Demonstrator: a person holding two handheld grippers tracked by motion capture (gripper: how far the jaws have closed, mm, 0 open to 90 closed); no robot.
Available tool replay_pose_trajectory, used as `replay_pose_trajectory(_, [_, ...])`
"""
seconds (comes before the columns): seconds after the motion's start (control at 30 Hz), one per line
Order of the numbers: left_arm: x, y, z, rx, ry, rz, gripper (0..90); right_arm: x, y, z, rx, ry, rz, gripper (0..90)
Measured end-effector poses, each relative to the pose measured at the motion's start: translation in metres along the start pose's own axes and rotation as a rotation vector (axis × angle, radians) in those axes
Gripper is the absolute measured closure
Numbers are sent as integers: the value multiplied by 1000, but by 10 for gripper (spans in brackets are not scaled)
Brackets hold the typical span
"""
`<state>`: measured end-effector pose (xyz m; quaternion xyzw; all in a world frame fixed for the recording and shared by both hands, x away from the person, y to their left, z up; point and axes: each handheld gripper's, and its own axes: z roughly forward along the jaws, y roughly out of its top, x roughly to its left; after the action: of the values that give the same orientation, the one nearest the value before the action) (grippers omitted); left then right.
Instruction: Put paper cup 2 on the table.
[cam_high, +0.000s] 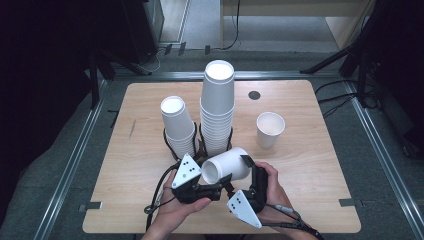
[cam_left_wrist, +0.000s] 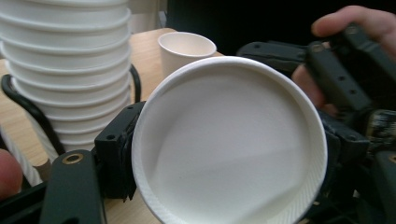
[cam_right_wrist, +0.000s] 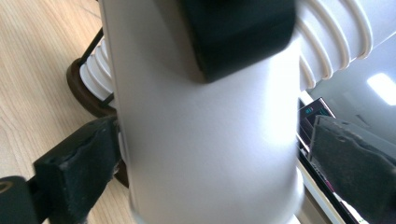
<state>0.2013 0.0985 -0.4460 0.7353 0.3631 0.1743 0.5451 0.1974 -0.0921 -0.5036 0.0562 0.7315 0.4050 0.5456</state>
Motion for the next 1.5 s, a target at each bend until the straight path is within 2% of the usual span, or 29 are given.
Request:
replay_pose_trajectory(0.23, [5, -3, 0, -42, 28, -7, 239, -5, 3, -8, -17, 24, 23, 11])
replay_pose_trajectory(0.33, [6, -2, -3, -80, 24, -20, 238, -10, 4, -14, -22, 25, 69, 10])
replay_pose_trajectory(0.37, [6, -2, -3, -80, 24, -20, 238, -10, 4, -14, -22, 25, 69, 10])
replay_pose_trajectory(0.4, [7, -2, -5, -101, 20, -20, 238, -14, 5, -17, -28, 26, 106, 10])
replay_pose_trajectory(0.43, [7, -2, -5, -101, 20, -20, 238, -14, 5, -17, -28, 26, 106, 10])
replay_pose_trajectory(0.47, [7, -1, -5, -109, 16, -25, 238, -17, 6, -20, -32, 27, 142, 11])
replay_pose_trajectory(0.5, [7, -1, -6, -116, 11, -26, 238, -17, 6, -20, -32, 27, 142, 11])
replay_pose_trajectory(0.53, [6, -1, -7, -131, 2, -22, 238, -20, 8, -23, -37, 27, 175, 11])
replay_pose_trajectory(0.6, [5, 0, -7, -146, -12, -9, 238, -23, 9, -26, -40, 28, 205, 11])
replay_pose_trajectory(0.67, [4, 0, -7, -156, 6, 4, 238, -25, 11, -28, -48, 32, 230, 11])
replay_pose_trajectory(0.73, [4, 0, -7, -164, 7, 2, 238, -25, 12, -29, -51, 36, 246, 11])
replay_pose_trajectory(0.8, [4, 1, -9, -195, 8, 0, 237, -26, 15, -31, -59, 44, 292, 11])
replay_pose_trajectory(0.87, [5, 1, -10, -207, 4, 2, 238, -26, 16, -32, -59, 49, 303, 11])
replay_pose_trajectory(1.03, [4, 3, -13, -288, 7, 1, 238, -30, 18, -35, -67, 63, 380, 11])
replay_pose_trajectory(1.13, [4, 4, -15, -311, 10, 0, 238, -32, 16, -36, -63, 62, 396, 11])
replay_pose_trajectory(1.2, [3, 4, -18, -348, 16, 4, 238, -33, 15, -35, -45, 39, 422, 14])
replay_pose_trajectory(1.23, [3, 4, -18, -348, 16, 4, 239, -33, 15, -35, -45, 39, 422, 14])
replay_pose_trajectory(1.3, [3, 5, -21, -371, 24, 9, 239, -32, 15, -33, -15, -12, 394, 14])
replay_pose_trajectory(1.33, [3, 5, -22, -383, 27, 6, 240, -32, 15, -32, -11, -18, 399, 14])
replay_pose_trajectory(1.37, [4, 5, -23, -394, 31, 4, 240, -33, 15, -32, -10, -1, 439, 14])
replay_pose_trajectory(1.43, [5, 5, -25, -412, 37, -2, 240, -33, 15, -31, -9, 8, 458, 14])
replay_pose_trajectory(1.47, [7, 5, -26, -432, 37, -10, 241, -33, 14, -31, -8, 24, 506, 14])
replay_pose_trajectory(1.5, [7, 5, -26, -432, 37, -10, 241, -33, 14, -31, -8, 24, 506, 14])
